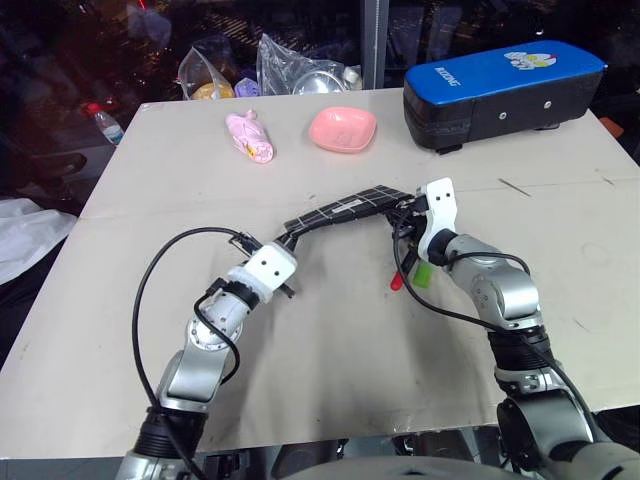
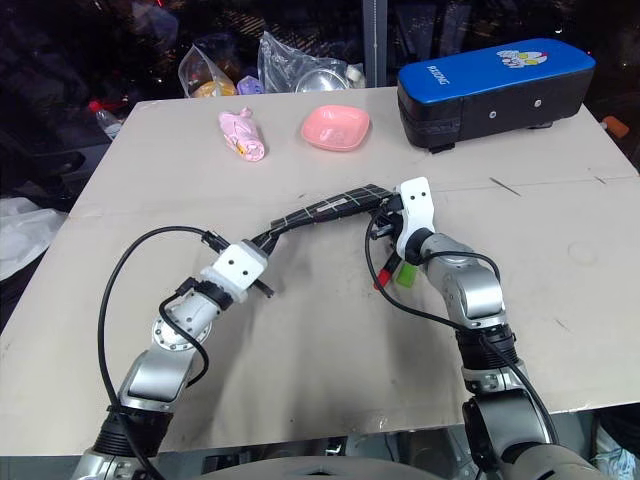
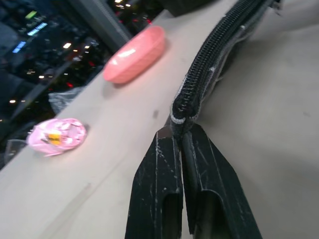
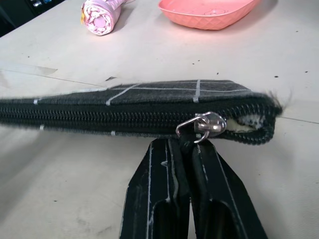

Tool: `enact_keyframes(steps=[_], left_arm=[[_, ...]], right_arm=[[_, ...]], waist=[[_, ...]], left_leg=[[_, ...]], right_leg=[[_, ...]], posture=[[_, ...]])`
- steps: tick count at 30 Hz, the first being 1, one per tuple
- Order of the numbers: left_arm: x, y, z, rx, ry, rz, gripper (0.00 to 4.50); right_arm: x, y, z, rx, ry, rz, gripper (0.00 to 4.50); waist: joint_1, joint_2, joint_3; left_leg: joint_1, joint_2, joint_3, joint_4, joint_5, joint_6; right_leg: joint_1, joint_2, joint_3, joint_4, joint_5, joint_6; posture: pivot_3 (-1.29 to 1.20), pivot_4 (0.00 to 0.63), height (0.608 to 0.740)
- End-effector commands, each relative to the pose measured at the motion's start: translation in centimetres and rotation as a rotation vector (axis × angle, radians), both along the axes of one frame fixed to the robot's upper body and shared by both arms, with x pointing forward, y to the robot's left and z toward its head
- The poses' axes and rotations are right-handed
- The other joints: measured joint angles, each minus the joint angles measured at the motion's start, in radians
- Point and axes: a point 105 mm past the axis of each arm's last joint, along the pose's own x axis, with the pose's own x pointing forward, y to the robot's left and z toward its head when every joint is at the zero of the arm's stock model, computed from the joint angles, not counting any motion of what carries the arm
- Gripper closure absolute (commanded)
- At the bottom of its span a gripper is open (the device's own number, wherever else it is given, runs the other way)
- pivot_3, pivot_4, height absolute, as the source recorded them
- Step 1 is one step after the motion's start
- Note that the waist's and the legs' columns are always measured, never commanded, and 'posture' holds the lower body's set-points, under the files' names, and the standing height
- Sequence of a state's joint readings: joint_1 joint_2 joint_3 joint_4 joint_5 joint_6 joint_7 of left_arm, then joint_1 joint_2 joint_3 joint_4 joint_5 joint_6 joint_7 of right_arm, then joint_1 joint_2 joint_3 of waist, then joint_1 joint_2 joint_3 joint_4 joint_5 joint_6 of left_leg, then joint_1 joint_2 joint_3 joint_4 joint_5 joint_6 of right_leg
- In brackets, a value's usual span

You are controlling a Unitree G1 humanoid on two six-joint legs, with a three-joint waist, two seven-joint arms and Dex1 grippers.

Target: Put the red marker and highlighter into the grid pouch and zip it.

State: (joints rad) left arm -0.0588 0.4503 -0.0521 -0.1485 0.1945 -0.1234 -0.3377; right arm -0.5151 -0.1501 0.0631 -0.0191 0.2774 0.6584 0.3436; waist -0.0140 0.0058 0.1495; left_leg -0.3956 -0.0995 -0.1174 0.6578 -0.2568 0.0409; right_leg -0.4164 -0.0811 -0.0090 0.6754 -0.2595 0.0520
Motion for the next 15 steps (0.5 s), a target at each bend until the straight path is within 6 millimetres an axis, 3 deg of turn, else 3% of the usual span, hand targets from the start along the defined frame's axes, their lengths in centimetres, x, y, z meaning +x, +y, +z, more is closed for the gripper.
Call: enact_keyframes(steps=[1,4,15], left_arm=[[-0.9,-0.9,2.3,0.041,-0.146,-0.065,3.15],[-1.0,-0.9,2.0,0.124,-0.19,-0.092,1.68],[0.4,-0.4,0.3,0.23,-0.214,-0.254,1.68]], right_arm=[[-0.4,0.3,0.9,0.0,-0.05,0.018,4.5],[-0.4,0.2,0.6,-0.012,-0.048,0.016,4.5],[-0.5,0.2,0.7,-0.026,-0.051,0.035,4.5]], waist=[[0.001,0.0,0.0],[0.001,0.0,0.0],[0.0,0.0,0.0]], left_leg=[[0.0,0.0,0.0,0.0,0.0,0.0],[0.0,0.0,0.0,0.0,0.0,0.0],[0.0,0.0,0.0,0.0,0.0,0.0]], right_leg=[[0.0,0.0,0.0,0.0,0.0,0.0],[0.0,0.0,0.0,0.0,0.0,0.0],[-0.001,0.0,0.0,0.0,0.0,0.0]], posture=[[0.0,0.15,0.734],[0.0,0.15,0.734],[0.0,0.15,0.734]])
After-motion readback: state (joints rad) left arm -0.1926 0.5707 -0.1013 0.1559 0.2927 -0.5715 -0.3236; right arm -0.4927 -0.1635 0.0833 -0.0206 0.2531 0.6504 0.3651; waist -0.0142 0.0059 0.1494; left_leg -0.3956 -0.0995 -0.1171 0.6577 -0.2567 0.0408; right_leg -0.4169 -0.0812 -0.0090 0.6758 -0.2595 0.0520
